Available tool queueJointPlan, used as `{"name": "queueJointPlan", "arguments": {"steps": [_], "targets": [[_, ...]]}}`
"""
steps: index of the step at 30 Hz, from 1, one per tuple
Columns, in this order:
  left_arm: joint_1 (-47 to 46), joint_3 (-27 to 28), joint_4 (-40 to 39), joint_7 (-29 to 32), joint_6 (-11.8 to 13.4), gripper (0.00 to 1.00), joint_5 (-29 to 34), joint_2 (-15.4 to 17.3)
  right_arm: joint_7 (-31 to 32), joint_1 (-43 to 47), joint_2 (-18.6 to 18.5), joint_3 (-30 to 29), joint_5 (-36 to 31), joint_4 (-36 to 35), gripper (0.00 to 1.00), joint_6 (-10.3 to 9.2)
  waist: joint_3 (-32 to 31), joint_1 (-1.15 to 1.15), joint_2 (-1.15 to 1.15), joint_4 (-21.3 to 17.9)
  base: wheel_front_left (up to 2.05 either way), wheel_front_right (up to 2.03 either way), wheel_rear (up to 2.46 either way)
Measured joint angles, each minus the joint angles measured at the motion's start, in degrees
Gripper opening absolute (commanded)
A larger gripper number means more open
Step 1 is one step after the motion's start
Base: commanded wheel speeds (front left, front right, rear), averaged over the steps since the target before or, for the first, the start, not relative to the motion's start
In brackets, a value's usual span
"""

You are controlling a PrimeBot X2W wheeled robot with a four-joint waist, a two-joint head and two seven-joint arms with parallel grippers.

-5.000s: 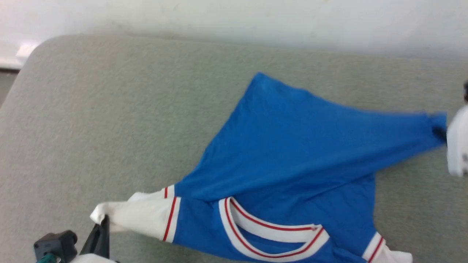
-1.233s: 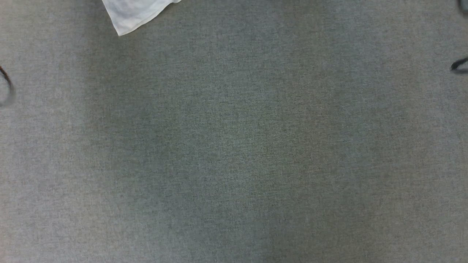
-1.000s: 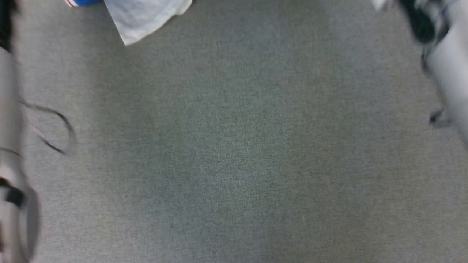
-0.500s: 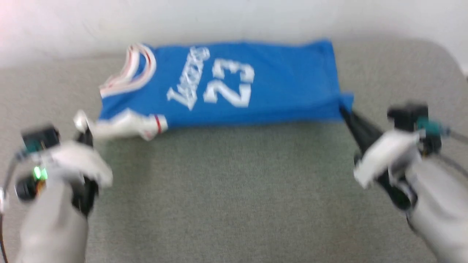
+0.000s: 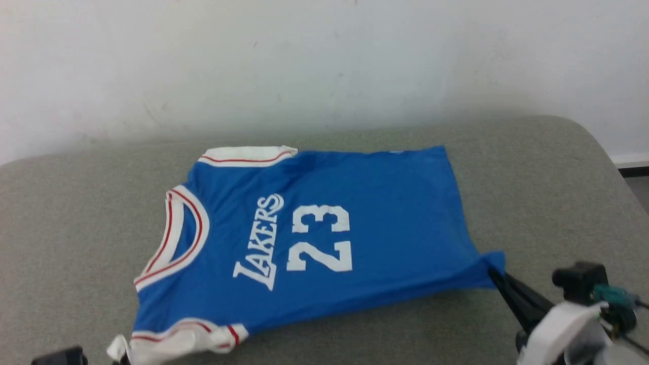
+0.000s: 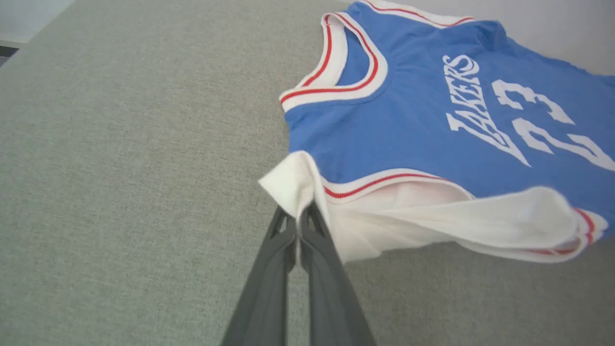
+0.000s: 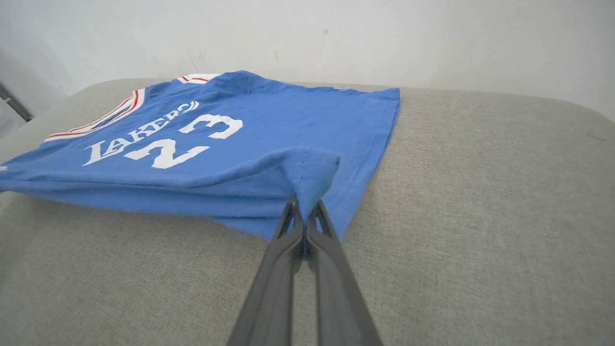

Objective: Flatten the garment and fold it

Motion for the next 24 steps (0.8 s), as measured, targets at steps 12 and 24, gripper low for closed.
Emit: {"name": "queueJointPlan", "arguments": {"steps": [12,24], "targets": [[11.87,1.40,-19.65,8.03,7.31,0.00,1.64,2.29,9.46,17.57,6.67,-16.63,-7.92,-13.46,0.00,0.01,0.46,0.01,0.00,1.11,0.00,0.00,0.00],[-14.25,-1.19,-3.08,3.48,-1.22,0.00,0.42,3.02,14.89,4.45,11.74,-17.33,-11.06,-8.53,0.00,-0.01,5.58,0.03,0.01,-0.50,0.00,0.00,0.00]]}}
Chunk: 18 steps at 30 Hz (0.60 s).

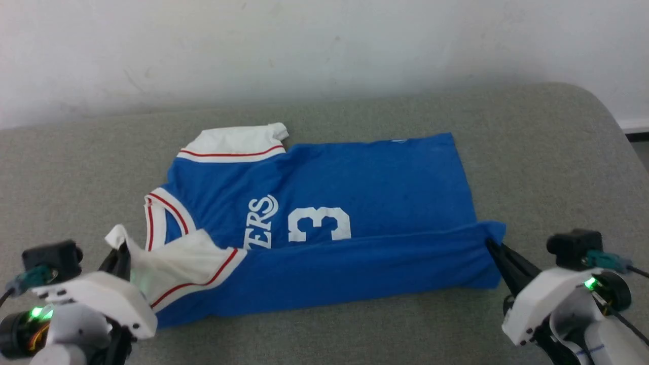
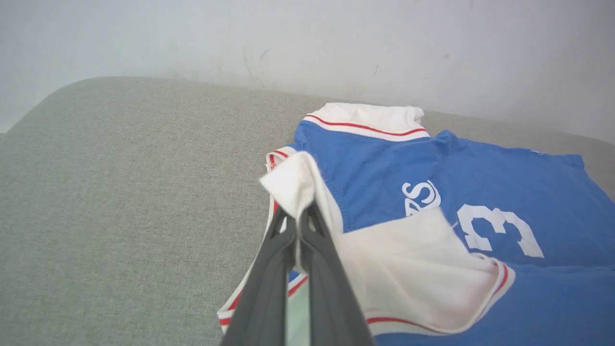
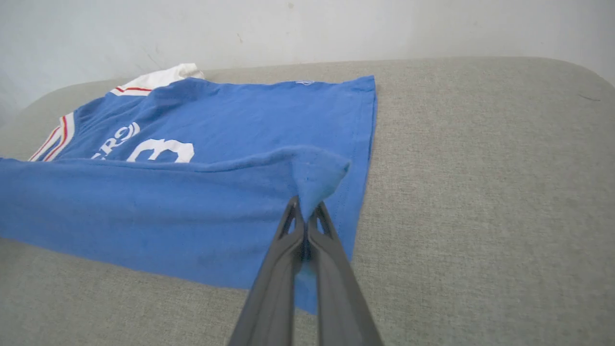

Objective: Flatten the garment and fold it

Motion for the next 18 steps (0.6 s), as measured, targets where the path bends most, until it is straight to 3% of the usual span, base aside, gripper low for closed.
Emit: {"name": "queueJointPlan", "arguments": {"steps": [9,10,12,13,14,15,18], "targets": [[-12.67,-1.89,18.98,-5.89,-4.80,0.00,-1.70,-4.17,-3.71,-8.76,1.54,3.66,-0.01,12.73,0.00,-0.04,4.20,0.00,0.00,-0.72,0.00,0.00,0.00],[-13.58,-1.93,20.87,-6.61,-5.31,0.00,-2.20,-4.75,-4.28,-9.66,1.74,4.17,0.00,14.30,0.15,-0.04,4.56,0.00,0.00,-0.77,0.00,0.00,0.00],[-14.91,-2.35,24.63,-7.08,-6.24,0.02,-3.08,-5.65,-5.43,-11.23,2.33,5.16,0.02,17.52,0.68,-0.04,5.12,0.00,0.00,-0.90,0.00,0.00,0.00],[-15.34,-2.35,26.28,-7.44,-6.77,0.33,-3.57,-6.14,-6.14,-11.80,2.53,5.88,0.05,18.78,1.00,-0.04,5.29,0.00,0.00,-0.96,0.00,0.00,0.00],[-15.75,-2.48,27.72,-7.48,-7.37,0.73,-4.11,-6.56,-6.58,-12.37,2.57,6.75,0.09,20.01,1.00,-0.04,5.34,0.00,0.00,-1.00,0.00,0.00,0.00],[-16.07,-2.56,28.92,-7.57,-7.80,1.00,-4.37,-6.80,-7.45,-12.67,2.60,7.34,0.26,20.86,1.00,-0.04,5.27,0.00,0.00,-1.01,0.00,0.00,0.00],[-16.31,-2.45,31.17,-7.78,-9.20,1.00,-5.36,-6.97,-10.91,-13.12,2.48,9.21,1.05,22.19,1.00,-0.05,4.45,-0.01,0.00,-0.99,0.00,0.00,0.00]]}}
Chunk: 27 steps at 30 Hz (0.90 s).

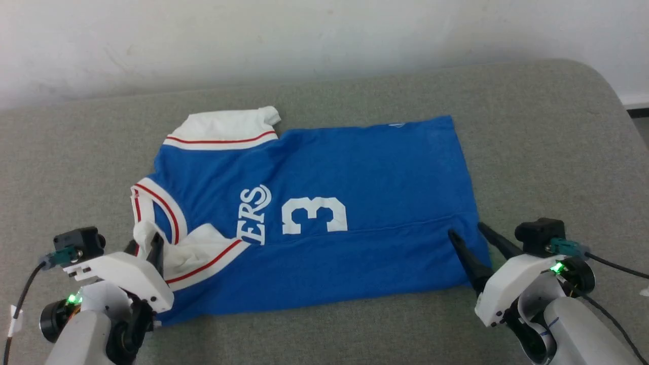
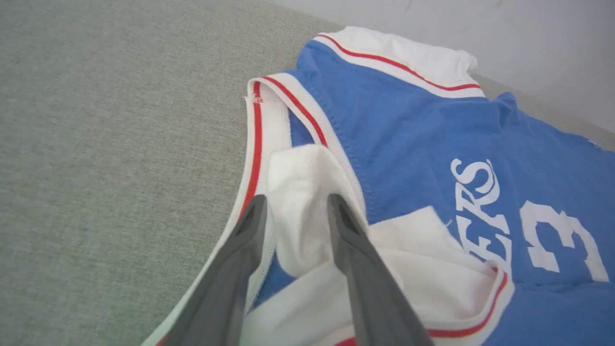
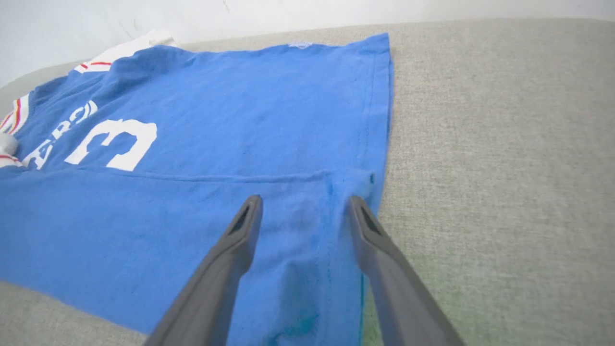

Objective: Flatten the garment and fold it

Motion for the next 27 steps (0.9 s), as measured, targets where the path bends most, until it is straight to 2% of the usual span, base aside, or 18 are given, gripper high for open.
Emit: {"name": "queueJointPlan", "arguments": {"steps": [4,8,14,18,21,27], "targets": [[0.20,0.99,-1.35,-0.76,0.02,1.00,-0.30,1.10,-6.28,0.23,-0.66,-0.12,-0.25,-0.84,1.00,0.00,-1.82,-0.01,0.00,0.19,0.00,0.00,0.00],[2.49,2.02,-6.43,2.01,0.18,1.00,-0.77,4.52,-9.02,2.39,-1.20,-1.52,-3.44,-3.82,1.00,0.00,-3.89,-0.01,0.00,0.42,0.00,0.00,0.00],[9.28,1.62,-14.93,16.10,-0.49,1.00,-4.27,10.85,-8.80,8.20,0.79,-4.95,-8.12,-10.11,1.00,0.00,-6.61,-0.02,0.00,0.22,0.00,0.00,0.00],[12.72,1.25,-16.84,26.35,-0.45,1.00,-7.98,14.16,-6.97,10.67,2.09,-6.27,-9.45,-13.93,1.00,0.00,-6.94,-0.02,0.00,-0.54,0.00,0.00,0.00],[14.03,0.93,-16.61,30.65,-0.41,1.00,-9.76,15.12,-5.66,11.72,2.96,-6.76,-10.26,-16.29,1.00,0.00,-6.68,-0.02,0.00,-1.24,0.00,0.00,0.00],[12.62,-0.56,-12.05,33.32,-0.26,1.00,-10.58,14.50,-3.97,12.31,3.54,-7.15,-10.38,-18.98,1.00,0.00,-4.87,-0.01,0.00,-2.19,0.00,0.00,0.00]]}}
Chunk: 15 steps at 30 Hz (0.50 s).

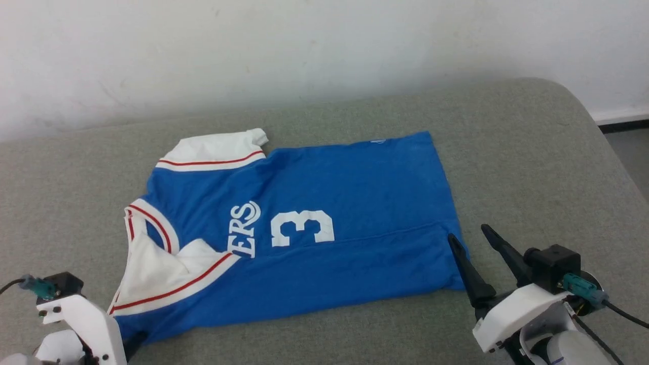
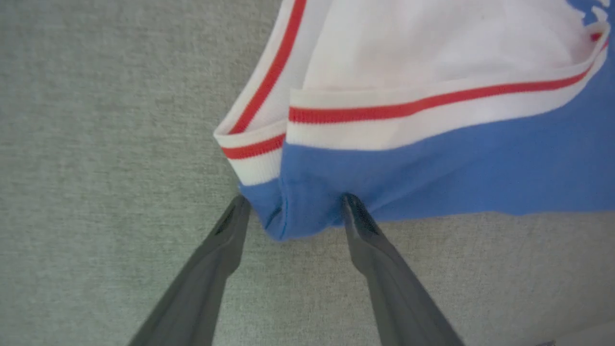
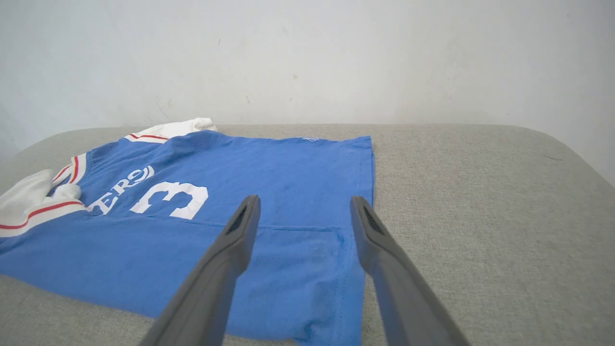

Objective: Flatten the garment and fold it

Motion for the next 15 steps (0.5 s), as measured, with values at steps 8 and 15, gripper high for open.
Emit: {"name": "queueJointPlan", "arguments": {"steps": [8,15], "targets": [[-4.56,-1.88,6.44,2.02,-0.76,0.06,-0.15,-0.47,3.24,0.27,-0.91,-1.08,1.30,-0.78,1.00,0.00,2.02,-0.01,0.00,-2.06,0.00,0.00,0.00],[-5.77,-1.57,8.55,0.68,-1.67,0.00,-1.43,-1.52,11.48,-0.92,-3.93,-3.11,7.72,3.03,1.00,0.00,1.97,-0.01,0.00,-2.53,0.00,0.00,0.00]]}}
